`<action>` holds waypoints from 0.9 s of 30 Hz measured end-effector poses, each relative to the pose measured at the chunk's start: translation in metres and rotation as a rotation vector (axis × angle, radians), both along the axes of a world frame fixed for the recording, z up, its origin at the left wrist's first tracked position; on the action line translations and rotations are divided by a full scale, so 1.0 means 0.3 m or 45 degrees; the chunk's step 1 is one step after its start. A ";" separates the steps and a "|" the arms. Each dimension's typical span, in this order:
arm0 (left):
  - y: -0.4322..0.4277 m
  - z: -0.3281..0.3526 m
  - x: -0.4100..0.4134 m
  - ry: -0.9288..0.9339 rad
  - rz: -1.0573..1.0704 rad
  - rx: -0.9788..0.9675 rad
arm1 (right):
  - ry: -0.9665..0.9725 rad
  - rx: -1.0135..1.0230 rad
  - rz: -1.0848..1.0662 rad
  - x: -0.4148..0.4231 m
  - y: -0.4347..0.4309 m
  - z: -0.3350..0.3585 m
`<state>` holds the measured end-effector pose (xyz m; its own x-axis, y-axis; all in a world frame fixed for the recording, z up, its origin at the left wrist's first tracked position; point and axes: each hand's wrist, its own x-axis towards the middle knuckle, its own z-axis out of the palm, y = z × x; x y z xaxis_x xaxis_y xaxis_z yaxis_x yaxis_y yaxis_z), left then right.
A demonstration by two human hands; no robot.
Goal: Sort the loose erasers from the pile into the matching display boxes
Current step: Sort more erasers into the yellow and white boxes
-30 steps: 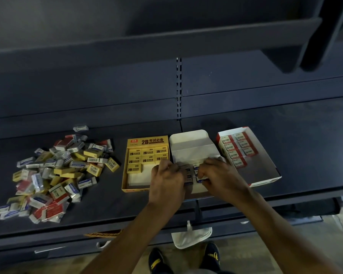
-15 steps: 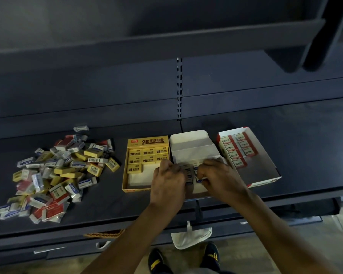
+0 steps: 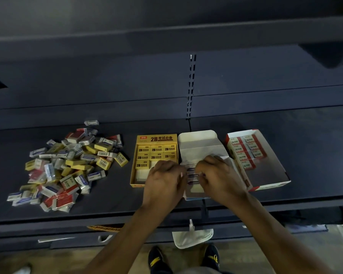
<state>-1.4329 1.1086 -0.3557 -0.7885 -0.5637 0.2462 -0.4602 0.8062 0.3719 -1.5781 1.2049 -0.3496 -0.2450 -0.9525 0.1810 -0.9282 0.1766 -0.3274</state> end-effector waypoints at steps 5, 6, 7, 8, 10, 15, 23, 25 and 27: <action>-0.038 0.023 0.080 0.042 0.110 0.021 | -0.060 -0.038 0.136 0.060 -0.065 -0.004; -0.044 0.029 0.096 0.055 0.135 0.002 | -0.055 -0.044 0.161 0.074 -0.077 -0.004; -0.054 0.028 0.115 0.060 0.161 -0.024 | -0.052 -0.044 0.182 0.089 -0.090 -0.004; -0.065 0.021 0.134 0.067 0.186 -0.053 | -0.055 -0.041 0.204 0.104 -0.105 -0.003; -0.090 0.006 0.176 0.044 0.247 -0.058 | -0.061 -0.032 0.248 0.134 -0.133 0.002; -0.153 -0.010 0.285 -0.019 0.412 -0.077 | -0.055 -0.016 0.313 0.199 -0.199 0.011; -0.216 -0.010 0.436 -0.210 0.733 -0.159 | -0.062 0.129 0.436 0.302 -0.320 0.034; -0.225 -0.005 0.464 -0.259 0.822 -0.159 | -0.071 0.183 0.464 0.332 -0.357 0.042; -0.233 -0.002 0.487 -0.317 0.889 -0.101 | -0.074 0.210 0.489 0.363 -0.395 0.044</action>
